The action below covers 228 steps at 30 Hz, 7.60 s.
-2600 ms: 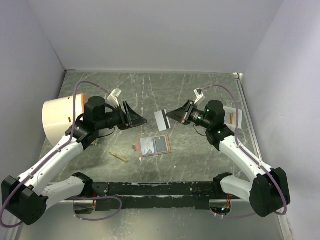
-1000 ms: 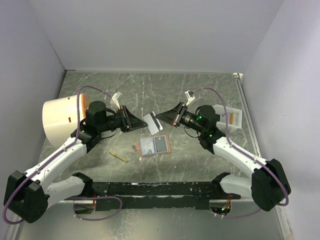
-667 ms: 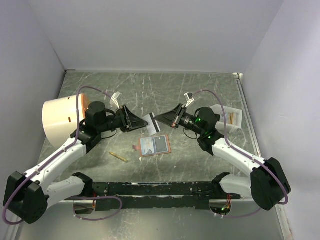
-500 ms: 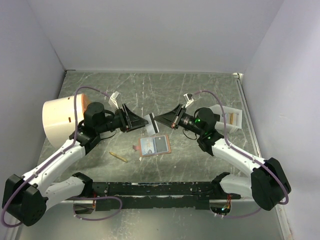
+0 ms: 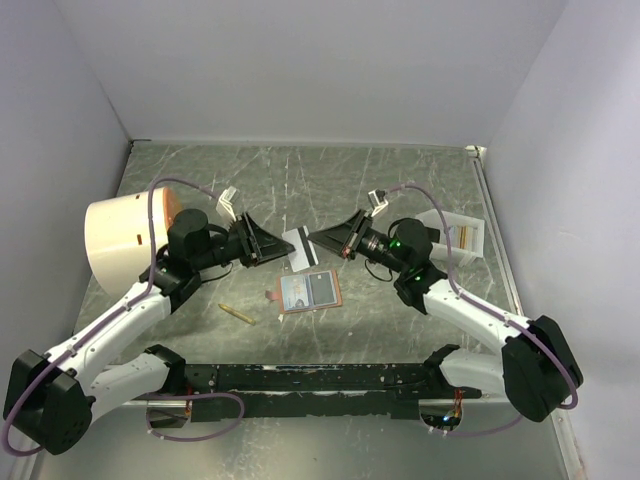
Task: Put the credit cards into the card holder
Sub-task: Pick up the credit card from the storage box, then insert the credit card into the card holder.
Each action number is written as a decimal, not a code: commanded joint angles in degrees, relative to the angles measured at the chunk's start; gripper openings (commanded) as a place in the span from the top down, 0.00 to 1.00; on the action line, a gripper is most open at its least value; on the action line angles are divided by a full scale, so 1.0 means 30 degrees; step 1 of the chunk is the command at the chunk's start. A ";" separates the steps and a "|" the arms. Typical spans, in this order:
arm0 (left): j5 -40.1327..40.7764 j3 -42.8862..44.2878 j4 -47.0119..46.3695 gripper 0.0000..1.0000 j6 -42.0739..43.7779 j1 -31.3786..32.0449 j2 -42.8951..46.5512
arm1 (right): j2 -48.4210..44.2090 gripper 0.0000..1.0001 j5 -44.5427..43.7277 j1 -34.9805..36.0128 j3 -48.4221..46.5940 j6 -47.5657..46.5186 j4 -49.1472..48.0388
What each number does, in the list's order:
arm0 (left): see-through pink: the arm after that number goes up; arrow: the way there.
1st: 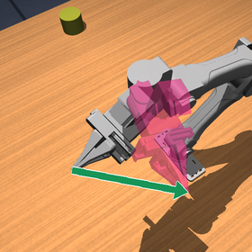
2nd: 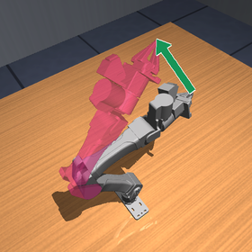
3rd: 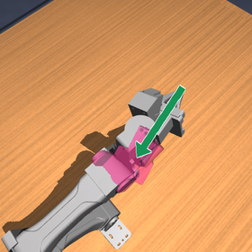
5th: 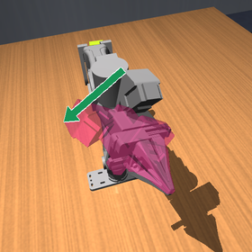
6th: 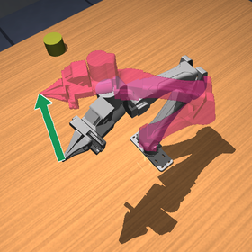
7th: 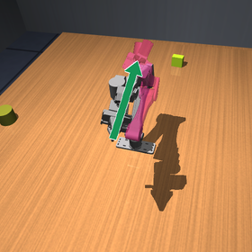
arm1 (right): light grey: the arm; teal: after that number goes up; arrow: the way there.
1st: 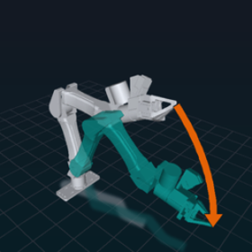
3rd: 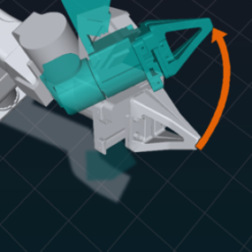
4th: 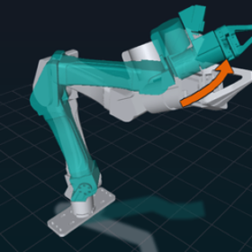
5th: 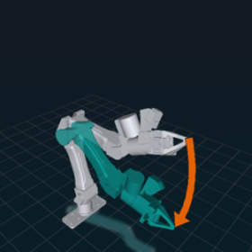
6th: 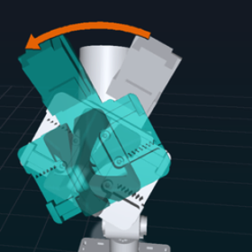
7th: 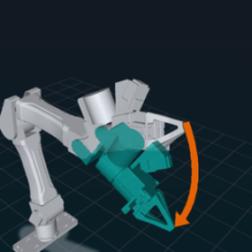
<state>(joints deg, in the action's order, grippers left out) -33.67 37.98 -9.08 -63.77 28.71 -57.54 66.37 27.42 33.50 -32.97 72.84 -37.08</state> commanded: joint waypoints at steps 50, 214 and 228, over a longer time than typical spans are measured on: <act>-0.0386 -0.0365 0.0857 0.93 0.4345 0.0038 -0.8631 | 0.7747 0.73 -0.4800 0.0449 -0.2900 -1.3941 1.4809; 0.3070 0.1139 0.3449 0.45 0.5192 0.1253 -1.1892 | 0.6801 0.75 -0.6082 0.2209 -0.2607 -1.1418 1.4719; 0.2643 0.1309 0.2499 0.52 0.4551 0.1788 -1.2863 | 0.7607 0.78 -0.5320 0.2237 -0.2126 -1.0967 1.3380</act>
<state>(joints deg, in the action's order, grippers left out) -26.06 40.91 -1.50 -50.00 33.10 -94.37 88.29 10.52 39.88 -40.29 38.98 5.72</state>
